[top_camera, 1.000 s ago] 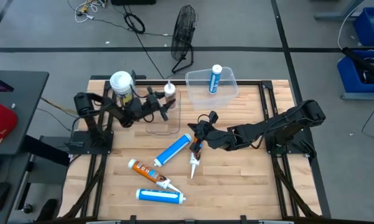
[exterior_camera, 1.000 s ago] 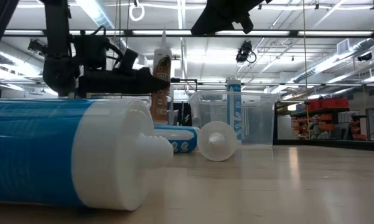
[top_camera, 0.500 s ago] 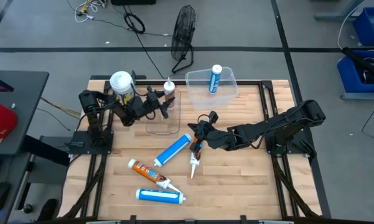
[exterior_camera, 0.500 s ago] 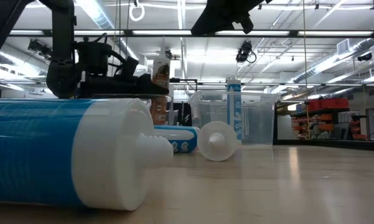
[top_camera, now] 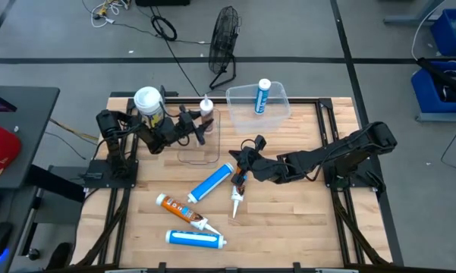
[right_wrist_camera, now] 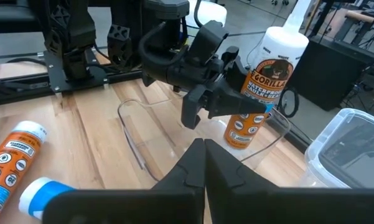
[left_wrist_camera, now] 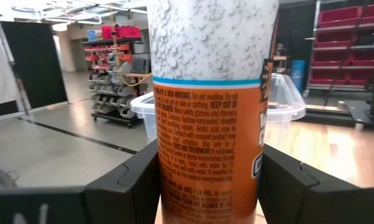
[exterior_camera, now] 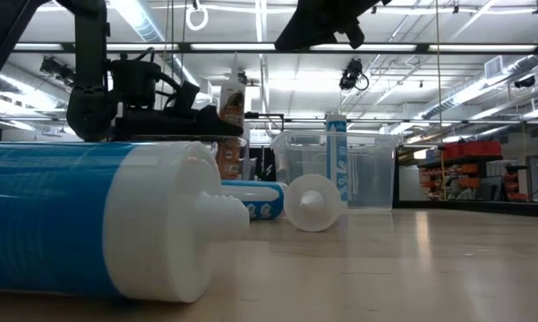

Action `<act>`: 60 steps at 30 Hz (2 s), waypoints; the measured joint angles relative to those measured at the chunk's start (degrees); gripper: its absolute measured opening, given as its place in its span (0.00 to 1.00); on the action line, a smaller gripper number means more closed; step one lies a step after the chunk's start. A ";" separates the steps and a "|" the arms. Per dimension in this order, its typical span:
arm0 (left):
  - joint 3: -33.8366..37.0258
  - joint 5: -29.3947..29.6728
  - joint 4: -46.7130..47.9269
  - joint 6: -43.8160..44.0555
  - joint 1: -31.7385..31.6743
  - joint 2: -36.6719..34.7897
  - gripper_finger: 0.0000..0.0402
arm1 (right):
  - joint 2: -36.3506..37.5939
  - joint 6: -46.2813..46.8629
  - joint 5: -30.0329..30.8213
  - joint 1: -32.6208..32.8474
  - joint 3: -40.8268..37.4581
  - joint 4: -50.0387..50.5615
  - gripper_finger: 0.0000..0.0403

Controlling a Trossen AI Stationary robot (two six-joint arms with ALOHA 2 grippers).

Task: Pick & place silicon tubes, Sealant and Lysol wipes
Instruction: Put the bottom orange sealant into the transparent bin

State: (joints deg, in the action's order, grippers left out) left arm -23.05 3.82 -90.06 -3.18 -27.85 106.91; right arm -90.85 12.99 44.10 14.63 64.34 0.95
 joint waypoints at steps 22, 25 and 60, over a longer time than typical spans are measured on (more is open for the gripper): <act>0.00 -1.54 1.14 -0.48 -0.01 0.00 0.53 | -0.02 0.00 -0.04 0.00 0.00 0.00 0.01; 0.00 -1.55 0.52 -0.49 0.00 0.89 0.53 | -0.02 0.00 -0.04 0.00 0.00 0.01 0.01; -2.84 -1.56 2.50 -0.49 -0.65 4.53 0.54 | -0.04 1.60 -0.07 -0.17 0.00 2.95 0.01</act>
State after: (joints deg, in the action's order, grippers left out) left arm -25.89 2.26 -87.57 -3.67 -28.49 111.44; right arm -90.89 14.59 44.03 14.46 64.34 3.90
